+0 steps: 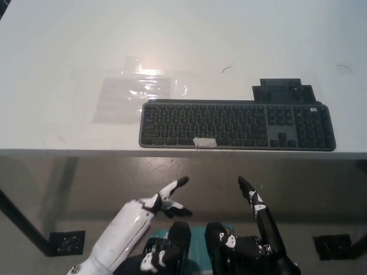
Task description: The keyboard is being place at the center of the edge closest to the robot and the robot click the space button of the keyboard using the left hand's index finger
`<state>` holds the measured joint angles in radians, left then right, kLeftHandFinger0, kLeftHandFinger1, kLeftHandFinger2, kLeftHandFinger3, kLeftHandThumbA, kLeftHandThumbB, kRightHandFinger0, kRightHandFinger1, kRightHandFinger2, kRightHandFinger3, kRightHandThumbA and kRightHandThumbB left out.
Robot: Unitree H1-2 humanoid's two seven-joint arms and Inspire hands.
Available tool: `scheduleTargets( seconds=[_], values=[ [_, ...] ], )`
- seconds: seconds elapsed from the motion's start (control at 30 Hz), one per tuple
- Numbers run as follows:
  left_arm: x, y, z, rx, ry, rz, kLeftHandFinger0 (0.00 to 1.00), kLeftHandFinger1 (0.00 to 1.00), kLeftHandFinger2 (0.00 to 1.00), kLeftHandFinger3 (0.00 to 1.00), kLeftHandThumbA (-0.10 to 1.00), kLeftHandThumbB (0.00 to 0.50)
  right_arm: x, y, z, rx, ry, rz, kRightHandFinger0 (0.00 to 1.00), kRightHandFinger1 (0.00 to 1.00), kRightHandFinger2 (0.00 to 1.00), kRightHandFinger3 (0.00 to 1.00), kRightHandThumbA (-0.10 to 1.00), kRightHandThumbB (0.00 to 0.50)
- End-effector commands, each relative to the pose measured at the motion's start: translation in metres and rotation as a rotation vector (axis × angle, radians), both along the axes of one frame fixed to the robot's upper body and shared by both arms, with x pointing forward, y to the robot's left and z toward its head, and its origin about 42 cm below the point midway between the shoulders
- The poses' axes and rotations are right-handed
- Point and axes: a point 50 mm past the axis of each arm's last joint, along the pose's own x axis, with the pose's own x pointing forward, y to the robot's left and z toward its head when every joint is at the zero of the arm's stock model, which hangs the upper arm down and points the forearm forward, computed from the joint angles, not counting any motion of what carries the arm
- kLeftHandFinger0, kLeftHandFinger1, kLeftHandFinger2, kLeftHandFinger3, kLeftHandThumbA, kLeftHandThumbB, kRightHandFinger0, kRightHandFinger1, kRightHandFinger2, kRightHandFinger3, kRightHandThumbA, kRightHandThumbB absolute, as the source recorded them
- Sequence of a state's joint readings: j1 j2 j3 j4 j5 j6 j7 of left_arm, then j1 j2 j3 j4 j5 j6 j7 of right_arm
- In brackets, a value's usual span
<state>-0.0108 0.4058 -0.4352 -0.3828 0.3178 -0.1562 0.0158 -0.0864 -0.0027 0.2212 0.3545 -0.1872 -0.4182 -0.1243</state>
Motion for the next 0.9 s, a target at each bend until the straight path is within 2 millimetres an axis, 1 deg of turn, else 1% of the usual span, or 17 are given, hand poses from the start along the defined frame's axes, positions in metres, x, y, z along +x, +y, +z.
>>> scheduleTargets(
  seconds=[0.0,0.07,0.1,0.13,0.17,0.2,0.27,0.3,0.33,0.4,0.43,0.5,0.53,0.57,0.63,0.77,0.87],
  values=[
    [0.002,0.016,-0.026,-0.056,0.105,-0.043,1.00,1.00,1.00,1.00,1.00,0.356,0.003,0.005,0.012,0.043,-0.080,-0.025,1.00,1.00,1.00,1.00,1.00,0.332],
    [0.008,0.021,-0.044,-0.066,0.164,0.003,1.00,1.00,1.00,1.00,1.00,0.378,0.002,0.006,0.011,0.042,-0.075,-0.020,1.00,1.00,1.00,1.00,1.00,0.339],
    [0.011,0.022,-0.051,-0.074,0.175,0.012,1.00,1.00,1.00,1.00,1.00,0.369,0.002,0.006,0.010,0.037,-0.074,-0.020,1.00,1.00,1.00,1.00,1.00,0.341],
    [0.014,0.024,-0.058,-0.080,0.203,0.032,1.00,1.00,1.00,1.00,1.00,0.376,0.001,0.006,0.010,0.035,-0.073,-0.019,1.00,1.00,1.00,1.00,1.00,0.343],
    [0.017,0.025,-0.064,-0.090,0.221,0.041,1.00,1.00,1.00,1.00,1.00,0.372,0.000,0.007,0.009,0.036,-0.071,-0.018,1.00,1.00,1.00,1.00,1.00,0.346],
    [0.017,0.026,-0.066,-0.094,0.224,0.041,1.00,1.00,1.00,1.00,1.00,0.370,0.000,0.007,0.009,0.036,-0.071,-0.018,1.00,1.00,1.00,1.00,1.00,0.347],
    [0.021,0.031,-0.080,-0.095,0.263,0.063,1.00,1.00,1.00,1.00,1.00,0.350,-0.002,0.007,0.008,0.035,-0.068,-0.015,1.00,1.00,1.00,1.00,1.00,0.349],
    [0.024,0.034,-0.089,-0.095,0.289,0.081,1.00,1.00,1.00,1.00,1.00,0.359,-0.003,0.007,0.008,0.035,-0.067,-0.012,1.00,1.00,1.00,1.00,1.00,0.350],
    [0.025,0.035,-0.090,-0.096,0.295,0.084,1.00,1.00,1.00,1.00,1.00,0.361,-0.003,0.007,0.008,0.035,-0.067,-0.011,1.00,1.00,1.00,1.00,1.00,0.348],
    [0.025,0.039,-0.098,-0.101,0.322,0.098,1.00,1.00,1.00,1.00,1.00,0.338,-0.004,0.008,0.007,0.040,-0.063,-0.009,1.00,1.00,1.00,1.00,1.00,0.352],
    [0.026,0.039,-0.099,-0.101,0.323,0.100,1.00,1.00,1.00,1.00,1.00,0.335,-0.004,0.008,0.007,0.042,-0.063,-0.009,1.00,1.00,1.00,1.00,1.00,0.354],
    [0.027,0.042,-0.105,-0.097,0.317,0.117,1.00,1.00,1.00,1.00,1.00,0.311,-0.004,0.009,0.007,0.042,-0.062,-0.006,1.00,1.00,1.00,1.00,1.00,0.345],
    [0.027,0.042,-0.107,-0.095,0.326,0.124,1.00,1.00,1.00,1.00,1.00,0.317,-0.004,0.009,0.007,0.041,-0.063,-0.005,1.00,1.00,1.00,1.00,1.00,0.343],
    [0.028,0.043,-0.108,-0.096,0.326,0.123,1.00,1.00,1.00,1.00,1.00,0.310,-0.004,0.008,0.007,0.039,-0.064,-0.005,1.00,1.00,1.00,1.00,1.00,0.340],
    [0.028,0.044,-0.113,-0.096,0.327,0.124,1.00,1.00,1.00,1.00,1.00,0.305,-0.005,0.008,0.006,0.044,-0.059,-0.004,1.00,1.00,1.00,1.00,1.00,0.352],
    [0.026,0.045,-0.115,-0.092,0.332,0.128,1.00,1.00,1.00,1.00,1.00,0.309,-0.006,0.008,0.005,0.036,-0.057,0.004,1.00,1.00,1.00,1.00,1.00,0.339],
    [0.022,0.044,-0.117,-0.078,0.330,0.131,1.00,1.00,1.00,1.00,1.00,0.307,-0.008,0.008,0.003,0.037,-0.050,0.004,1.00,1.00,1.00,1.00,1.00,0.346]
  ],
)
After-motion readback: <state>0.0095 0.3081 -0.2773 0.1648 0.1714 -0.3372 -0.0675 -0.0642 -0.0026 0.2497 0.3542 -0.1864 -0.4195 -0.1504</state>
